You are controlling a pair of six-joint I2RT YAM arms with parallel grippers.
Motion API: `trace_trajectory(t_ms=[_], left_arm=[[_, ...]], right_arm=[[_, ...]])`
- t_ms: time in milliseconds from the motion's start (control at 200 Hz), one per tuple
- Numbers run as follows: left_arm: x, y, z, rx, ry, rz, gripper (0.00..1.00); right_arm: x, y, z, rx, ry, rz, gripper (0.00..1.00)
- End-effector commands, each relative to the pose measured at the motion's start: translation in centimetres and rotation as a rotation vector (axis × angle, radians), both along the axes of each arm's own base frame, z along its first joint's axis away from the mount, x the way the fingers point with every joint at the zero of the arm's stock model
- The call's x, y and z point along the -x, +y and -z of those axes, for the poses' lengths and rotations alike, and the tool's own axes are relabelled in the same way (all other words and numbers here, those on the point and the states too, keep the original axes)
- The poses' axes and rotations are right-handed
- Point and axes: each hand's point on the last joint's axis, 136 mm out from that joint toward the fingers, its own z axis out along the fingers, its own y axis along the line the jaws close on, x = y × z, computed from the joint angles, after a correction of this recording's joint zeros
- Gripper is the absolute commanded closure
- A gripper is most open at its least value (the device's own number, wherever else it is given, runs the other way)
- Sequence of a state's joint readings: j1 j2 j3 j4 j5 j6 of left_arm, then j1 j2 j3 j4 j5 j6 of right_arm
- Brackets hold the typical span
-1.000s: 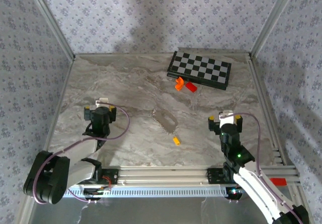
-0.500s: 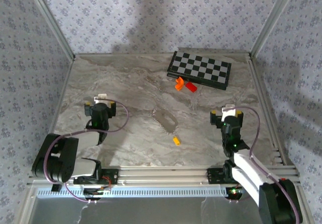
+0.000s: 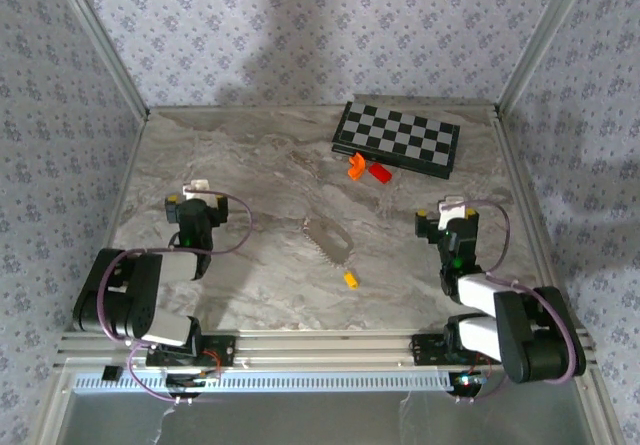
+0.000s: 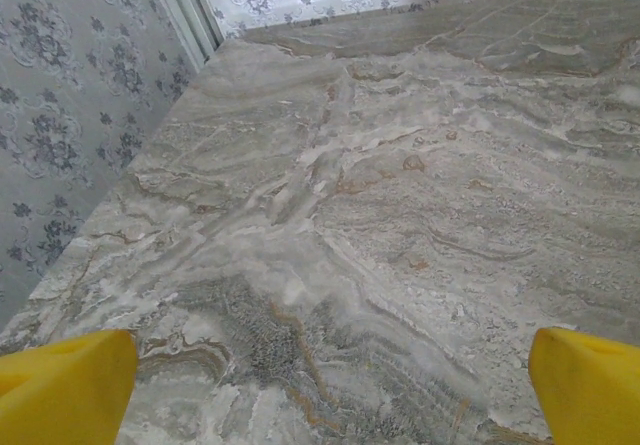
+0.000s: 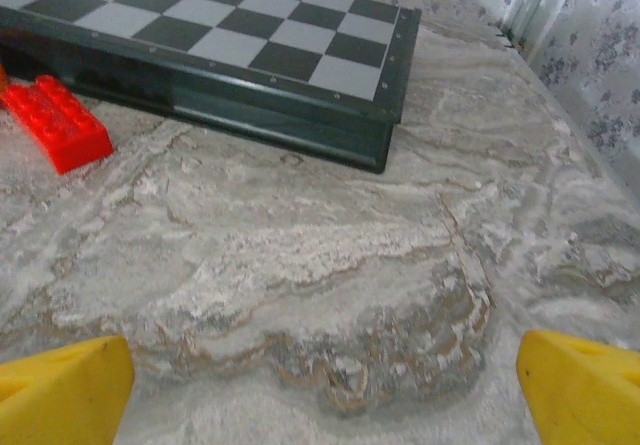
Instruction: Put the keys on the keyring
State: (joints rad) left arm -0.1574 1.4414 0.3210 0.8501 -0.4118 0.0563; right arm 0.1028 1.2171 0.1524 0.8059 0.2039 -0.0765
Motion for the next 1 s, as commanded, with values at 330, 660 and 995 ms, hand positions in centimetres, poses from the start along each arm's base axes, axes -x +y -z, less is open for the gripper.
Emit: trace_trajectory(t_ms=[330,660,995], left_arm=[[-1.7,1.1,0.3,0.129,-0.039,0.027,0.00],[-2.5,1.5,1.1,0.186,0.013,0.048,0.00],[-2.5,1.5,1.1,0.186,0.015,0.049,0.00]], right_arm=[[-4.4,-0.1,-0.6,-0.013,-0.051,-0.017,0.00],[-5.8,-2.9,1.0,-0.086,0.034,0.092,0.00],[-5.9,-3.0,0.8,-0.080,0.022,0.100,0.00]])
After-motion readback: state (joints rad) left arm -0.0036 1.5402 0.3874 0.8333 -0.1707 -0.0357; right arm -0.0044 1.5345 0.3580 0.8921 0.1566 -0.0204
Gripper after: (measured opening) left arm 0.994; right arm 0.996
